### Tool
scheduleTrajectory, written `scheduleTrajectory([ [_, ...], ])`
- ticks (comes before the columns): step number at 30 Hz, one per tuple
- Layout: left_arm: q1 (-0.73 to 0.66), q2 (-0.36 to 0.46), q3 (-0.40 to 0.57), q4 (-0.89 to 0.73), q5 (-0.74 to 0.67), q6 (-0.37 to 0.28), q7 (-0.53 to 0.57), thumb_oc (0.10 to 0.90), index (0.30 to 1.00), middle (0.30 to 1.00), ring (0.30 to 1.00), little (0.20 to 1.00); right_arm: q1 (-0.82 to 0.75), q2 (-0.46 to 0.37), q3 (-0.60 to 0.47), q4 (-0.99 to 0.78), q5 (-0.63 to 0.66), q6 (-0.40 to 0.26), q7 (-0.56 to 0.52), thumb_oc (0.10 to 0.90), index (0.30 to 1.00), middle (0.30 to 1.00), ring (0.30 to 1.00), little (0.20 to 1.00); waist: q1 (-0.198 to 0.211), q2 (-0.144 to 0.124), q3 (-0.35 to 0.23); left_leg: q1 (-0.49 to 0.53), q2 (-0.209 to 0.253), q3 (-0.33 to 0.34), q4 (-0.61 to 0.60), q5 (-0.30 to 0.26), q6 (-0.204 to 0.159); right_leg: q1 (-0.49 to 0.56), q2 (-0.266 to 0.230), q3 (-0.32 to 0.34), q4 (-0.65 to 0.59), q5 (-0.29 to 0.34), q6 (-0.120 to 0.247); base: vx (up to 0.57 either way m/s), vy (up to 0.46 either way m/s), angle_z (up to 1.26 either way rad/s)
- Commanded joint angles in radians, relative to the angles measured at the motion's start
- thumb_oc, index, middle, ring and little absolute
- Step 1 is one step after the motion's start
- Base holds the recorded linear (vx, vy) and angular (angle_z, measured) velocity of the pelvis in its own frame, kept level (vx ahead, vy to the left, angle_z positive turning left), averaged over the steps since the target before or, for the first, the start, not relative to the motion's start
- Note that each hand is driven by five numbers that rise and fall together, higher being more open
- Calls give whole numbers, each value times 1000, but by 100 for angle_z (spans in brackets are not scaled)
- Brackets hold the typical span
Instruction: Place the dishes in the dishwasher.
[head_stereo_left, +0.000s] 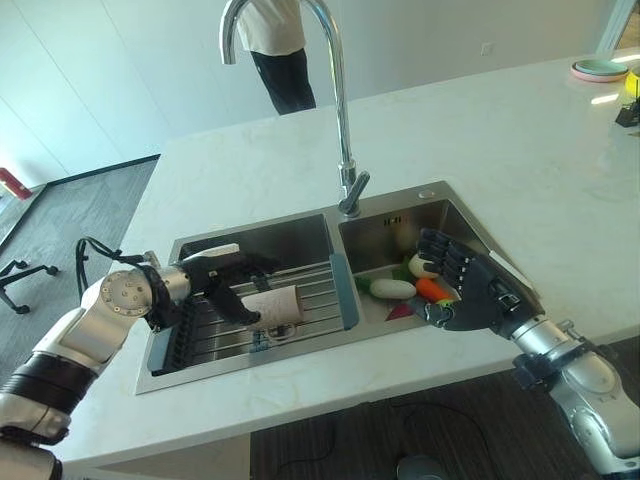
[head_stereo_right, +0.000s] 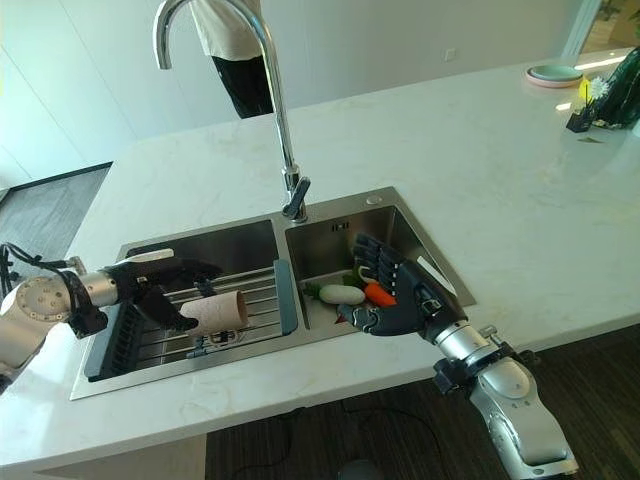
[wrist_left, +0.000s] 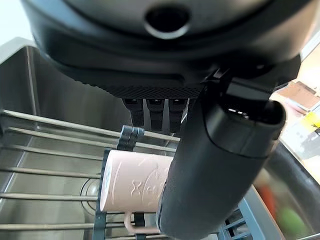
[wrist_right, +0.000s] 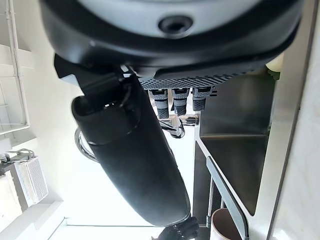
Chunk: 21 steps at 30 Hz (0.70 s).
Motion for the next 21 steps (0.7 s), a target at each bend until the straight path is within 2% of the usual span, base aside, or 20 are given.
scheduleTrajectory([
  [1, -176, 7, 44, 39, 13, -13, -1, 800, 900, 900, 900, 900, -142, -11, -28, -49, 28, -100, -5, 800, 900, 900, 900, 900, -14, 7, -36, 17, 21, 16, 113, -159, -4, 49, -26, -52, 5, -52, 85, 0, 0, 0],
  [9, -172, -2, 39, 68, 83, -61, 50, 800, 900, 900, 900, 900, -143, -7, -24, -45, 25, -106, 1, 800, 900, 900, 900, 900, -14, 2, -35, 19, 21, 23, 113, -160, -3, 50, -28, -50, 5, -52, 86, 0, 0, 0],
  [13, -159, -5, 56, 73, 131, -113, 134, 800, 900, 900, 900, 900, -136, -1, -29, -38, 22, -118, 4, 800, 900, 900, 900, 900, -13, -3, -36, 20, 21, 23, 113, -161, -2, 50, -27, -50, 5, -53, 86, 0, 0, 0],
  [21, -135, -28, 60, 47, 175, -119, 152, 800, 900, 900, 900, 900, -138, 2, -26, -43, 20, -112, 4, 800, 900, 900, 900, 900, -10, -10, -37, 19, 21, 22, 113, -160, 0, 51, -27, -52, 5, -53, 84, 0, 0, 0],
])
